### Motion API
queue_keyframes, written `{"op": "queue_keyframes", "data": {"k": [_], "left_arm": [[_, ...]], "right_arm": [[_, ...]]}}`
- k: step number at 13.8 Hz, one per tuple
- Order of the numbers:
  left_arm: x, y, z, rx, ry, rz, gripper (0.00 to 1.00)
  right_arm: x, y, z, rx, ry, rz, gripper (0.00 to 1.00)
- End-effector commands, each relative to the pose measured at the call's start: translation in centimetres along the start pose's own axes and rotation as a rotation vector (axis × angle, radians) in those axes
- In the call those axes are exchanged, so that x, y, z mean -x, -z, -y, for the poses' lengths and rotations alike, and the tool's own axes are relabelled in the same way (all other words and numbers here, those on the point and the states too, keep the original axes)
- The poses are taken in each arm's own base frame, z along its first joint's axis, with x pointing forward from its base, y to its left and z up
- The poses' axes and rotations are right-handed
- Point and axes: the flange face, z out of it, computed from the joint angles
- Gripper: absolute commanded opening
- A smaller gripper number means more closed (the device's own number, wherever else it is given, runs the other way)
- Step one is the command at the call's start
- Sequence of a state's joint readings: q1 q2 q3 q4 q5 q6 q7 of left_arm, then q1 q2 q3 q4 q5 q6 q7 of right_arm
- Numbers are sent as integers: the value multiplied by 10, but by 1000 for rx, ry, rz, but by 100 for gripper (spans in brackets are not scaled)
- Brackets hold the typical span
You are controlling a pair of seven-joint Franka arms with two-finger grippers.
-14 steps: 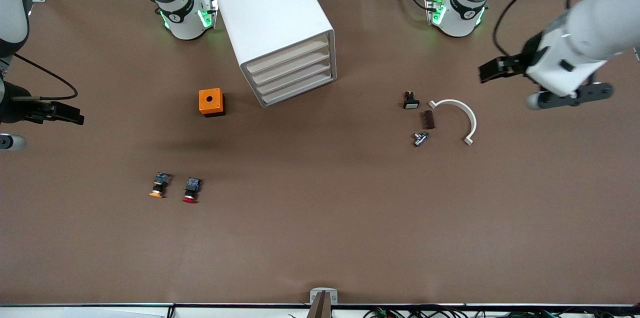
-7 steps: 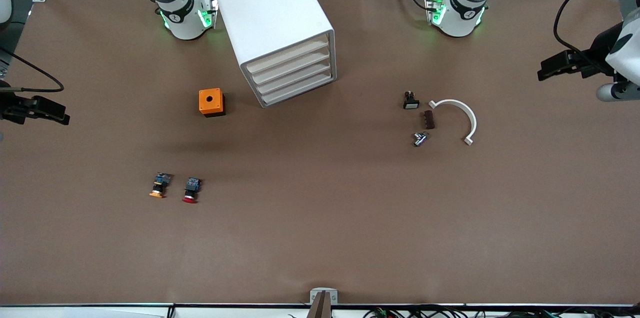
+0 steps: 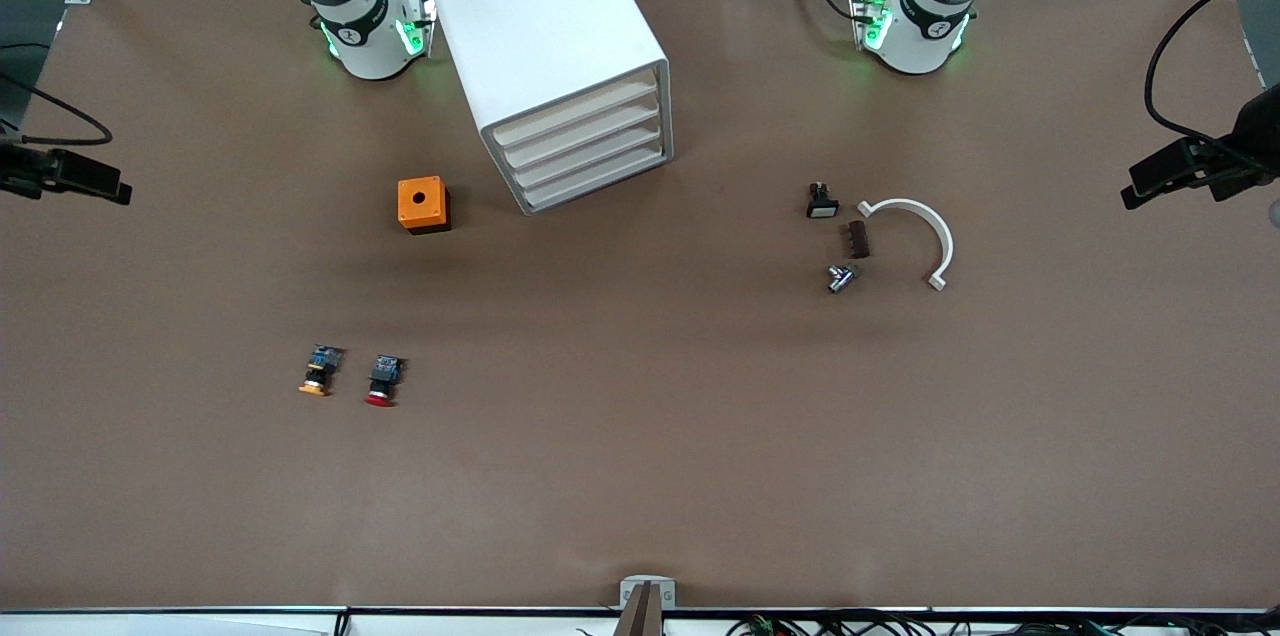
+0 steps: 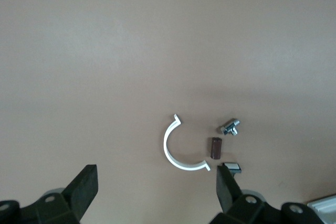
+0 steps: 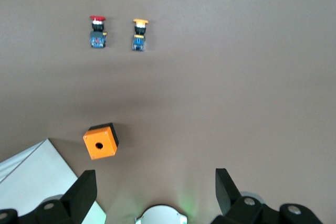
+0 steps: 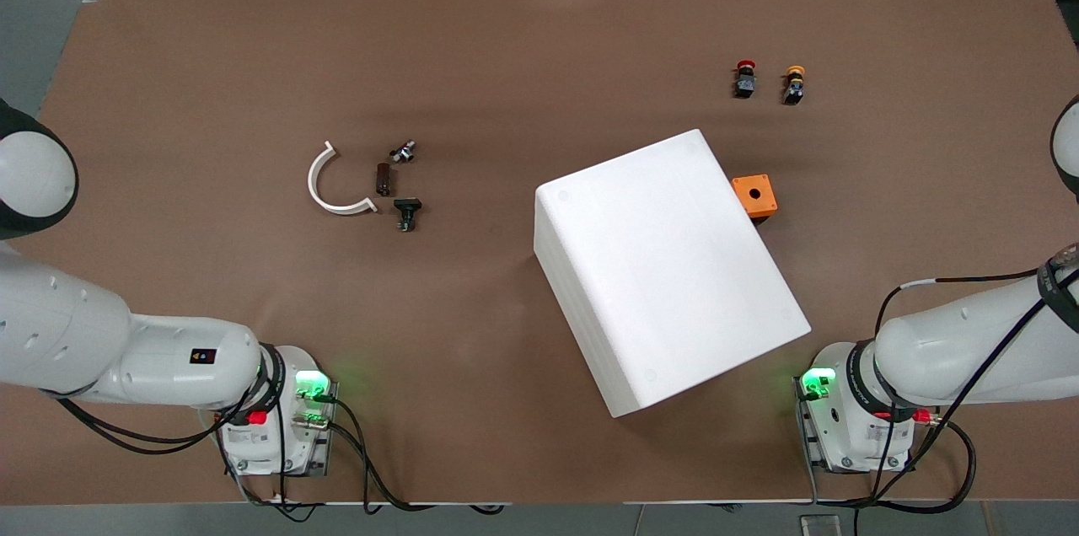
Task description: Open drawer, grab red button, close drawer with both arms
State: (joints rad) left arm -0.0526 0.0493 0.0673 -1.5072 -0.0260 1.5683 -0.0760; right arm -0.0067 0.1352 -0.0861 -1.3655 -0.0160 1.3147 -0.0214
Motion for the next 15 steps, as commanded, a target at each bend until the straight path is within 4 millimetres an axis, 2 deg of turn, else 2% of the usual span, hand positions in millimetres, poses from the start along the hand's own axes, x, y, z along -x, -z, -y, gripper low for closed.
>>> {"op": "queue_keyframes", "data": {"k": [1,3,6,8,11,15], "left_arm": [[1,10,2,-10,-11,-46,99],[2,17,1,-4,-12,-61,99],[2,27,2,2,-7,-82,99],[2,26,-3,1,-18,-77,99],[2,24,-16,-4,-41,-74,99],[0,21,-15,-1,-38,-69,99]], "right_arm": [[18,12,6,-13,-6,-2,100],[19,18,14,-10,9,-31,100],[23,17,12,-15,-7,-40,100],[31,17,9,-21,-9,-75,100],[57,2,4,-31,-12,-144,100],[59,5,2,-14,-9,-187,100]]}}
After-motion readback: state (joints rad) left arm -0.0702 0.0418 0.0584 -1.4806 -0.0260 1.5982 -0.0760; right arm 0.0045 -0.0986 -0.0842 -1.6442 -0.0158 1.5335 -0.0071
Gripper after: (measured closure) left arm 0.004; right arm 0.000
